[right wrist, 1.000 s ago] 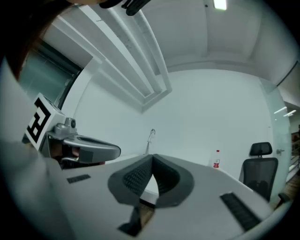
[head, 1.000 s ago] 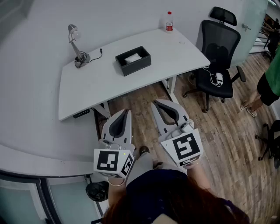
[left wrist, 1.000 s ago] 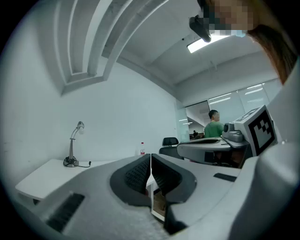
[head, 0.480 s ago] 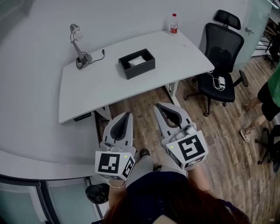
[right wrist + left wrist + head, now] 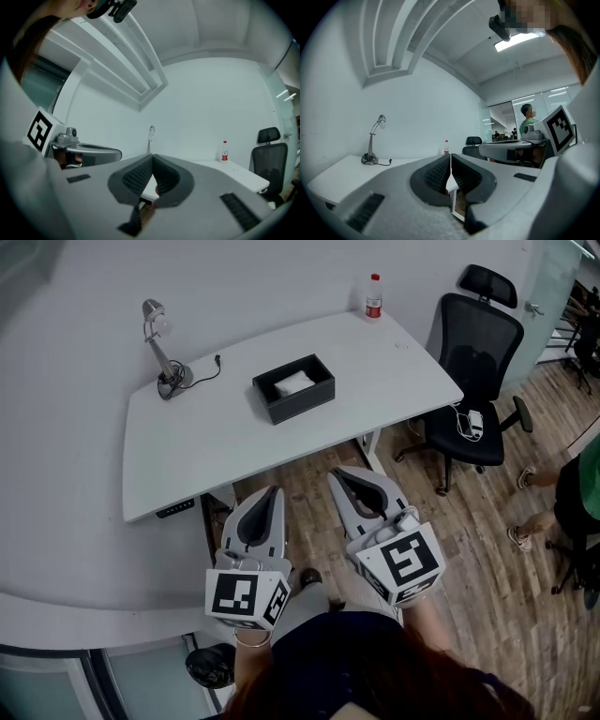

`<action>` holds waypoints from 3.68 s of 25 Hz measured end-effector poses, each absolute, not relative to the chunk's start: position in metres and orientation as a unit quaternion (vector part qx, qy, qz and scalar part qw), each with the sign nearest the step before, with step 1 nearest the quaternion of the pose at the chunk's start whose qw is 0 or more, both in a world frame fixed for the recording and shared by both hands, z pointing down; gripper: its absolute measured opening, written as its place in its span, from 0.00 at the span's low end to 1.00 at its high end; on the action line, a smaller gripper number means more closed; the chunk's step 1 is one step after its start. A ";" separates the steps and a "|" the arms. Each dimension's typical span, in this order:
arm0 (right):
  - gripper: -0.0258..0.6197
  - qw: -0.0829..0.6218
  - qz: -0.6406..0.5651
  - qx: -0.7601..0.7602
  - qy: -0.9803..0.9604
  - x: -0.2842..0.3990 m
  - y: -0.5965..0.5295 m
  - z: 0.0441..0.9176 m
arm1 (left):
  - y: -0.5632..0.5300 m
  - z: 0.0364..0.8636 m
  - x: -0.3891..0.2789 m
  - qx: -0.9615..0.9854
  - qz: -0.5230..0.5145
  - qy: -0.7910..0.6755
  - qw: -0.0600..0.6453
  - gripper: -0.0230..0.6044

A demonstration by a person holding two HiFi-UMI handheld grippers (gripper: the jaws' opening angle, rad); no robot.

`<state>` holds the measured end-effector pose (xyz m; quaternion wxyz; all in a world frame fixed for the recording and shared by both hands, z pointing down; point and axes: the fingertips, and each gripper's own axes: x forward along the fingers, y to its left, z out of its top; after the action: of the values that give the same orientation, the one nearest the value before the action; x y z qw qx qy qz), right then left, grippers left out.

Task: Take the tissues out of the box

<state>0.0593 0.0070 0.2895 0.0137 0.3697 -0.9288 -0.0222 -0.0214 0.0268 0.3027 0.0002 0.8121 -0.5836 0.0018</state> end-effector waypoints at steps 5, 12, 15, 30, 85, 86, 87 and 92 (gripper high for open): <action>0.07 0.027 -0.033 0.378 -0.925 0.049 -0.014 0.291 | 0.005 0.306 -0.031 0.816 0.002 -0.578 0.007 0.08; 0.07 0.031 -0.028 0.387 -0.921 0.037 -0.041 0.294 | -0.024 0.306 -0.043 0.822 0.001 -0.569 0.008 0.08; 0.07 0.028 -0.021 0.391 -0.920 0.031 -0.052 0.294 | -0.034 0.306 -0.048 0.825 0.001 -0.565 0.009 0.08; 0.07 0.014 -0.029 0.415 -0.909 0.003 -0.083 0.287 | -0.070 0.304 -0.080 0.837 -0.005 -0.546 0.004 0.08; 0.23 0.113 0.010 0.404 -0.907 -0.060 -0.244 0.319 | -0.226 0.309 -0.125 0.872 0.006 -0.489 0.013 0.08; 0.25 0.119 0.011 0.402 -0.908 -0.061 -0.247 0.321 | -0.229 0.310 -0.125 0.872 0.006 -0.489 0.014 0.08; 0.25 0.125 0.013 0.400 -0.908 -0.062 -0.250 0.322 | -0.232 0.310 -0.125 0.872 0.007 -0.489 0.015 0.08; 0.29 0.145 0.022 0.396 -0.906 -0.066 -0.268 0.337 | -0.248 0.314 -0.129 0.871 0.010 -0.490 0.020 0.08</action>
<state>-0.0656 -0.2676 0.3367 0.1452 0.3960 -0.9064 0.0218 -0.1295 -0.2477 0.3138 0.0201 0.8712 -0.4905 0.0103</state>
